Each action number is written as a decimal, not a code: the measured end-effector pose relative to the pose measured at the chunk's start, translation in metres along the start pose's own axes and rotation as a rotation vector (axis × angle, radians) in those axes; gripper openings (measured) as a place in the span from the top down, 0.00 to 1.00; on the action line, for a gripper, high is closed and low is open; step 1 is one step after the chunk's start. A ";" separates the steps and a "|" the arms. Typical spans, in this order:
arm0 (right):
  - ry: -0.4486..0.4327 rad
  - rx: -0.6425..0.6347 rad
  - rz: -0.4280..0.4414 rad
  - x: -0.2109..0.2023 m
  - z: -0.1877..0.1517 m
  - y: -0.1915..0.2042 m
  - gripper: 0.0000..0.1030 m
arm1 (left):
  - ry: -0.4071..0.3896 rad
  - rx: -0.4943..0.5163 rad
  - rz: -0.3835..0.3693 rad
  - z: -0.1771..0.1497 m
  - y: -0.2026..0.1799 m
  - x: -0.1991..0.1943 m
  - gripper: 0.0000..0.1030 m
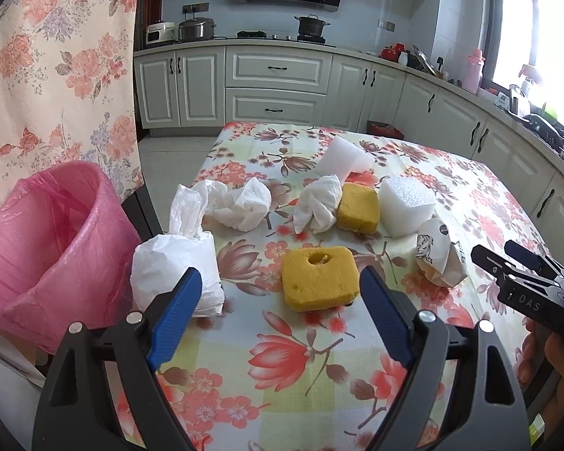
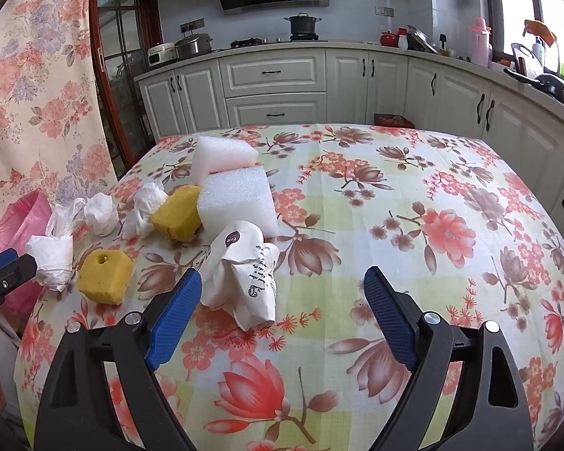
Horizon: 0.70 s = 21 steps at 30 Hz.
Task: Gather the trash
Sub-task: 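Move both tools back over the table toward the sponges and tissues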
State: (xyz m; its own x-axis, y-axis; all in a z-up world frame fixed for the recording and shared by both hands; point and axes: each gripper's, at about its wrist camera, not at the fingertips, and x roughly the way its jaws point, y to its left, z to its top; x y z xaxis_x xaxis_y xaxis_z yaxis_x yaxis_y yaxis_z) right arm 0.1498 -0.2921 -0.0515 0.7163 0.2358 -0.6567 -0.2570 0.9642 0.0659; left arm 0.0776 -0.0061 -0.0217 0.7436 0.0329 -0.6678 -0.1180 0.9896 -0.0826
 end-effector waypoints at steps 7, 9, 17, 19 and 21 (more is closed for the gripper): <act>0.038 -0.019 -0.001 0.013 -0.001 0.005 0.20 | 0.040 0.005 -0.041 -0.003 -0.009 0.024 0.21; 0.046 -0.027 -0.001 0.017 0.001 0.007 0.20 | 0.052 0.005 -0.052 -0.004 -0.010 0.031 0.21; 0.088 -0.066 0.015 0.034 0.006 0.020 0.20 | 0.092 -0.001 -0.082 -0.006 -0.012 0.056 0.21; 0.100 -0.076 0.018 0.038 0.007 0.023 0.20 | 0.101 -0.004 -0.086 -0.006 -0.012 0.061 0.21; 0.111 -0.084 0.020 0.042 0.007 0.024 0.21 | 0.106 -0.006 -0.091 -0.006 -0.013 0.065 0.21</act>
State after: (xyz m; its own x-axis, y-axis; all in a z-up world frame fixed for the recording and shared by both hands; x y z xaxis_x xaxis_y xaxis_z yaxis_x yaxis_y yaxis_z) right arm 0.1783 -0.2580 -0.0722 0.6358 0.2353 -0.7351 -0.3270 0.9448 0.0196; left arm 0.1232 -0.0174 -0.0682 0.6777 -0.0721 -0.7318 -0.0572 0.9870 -0.1503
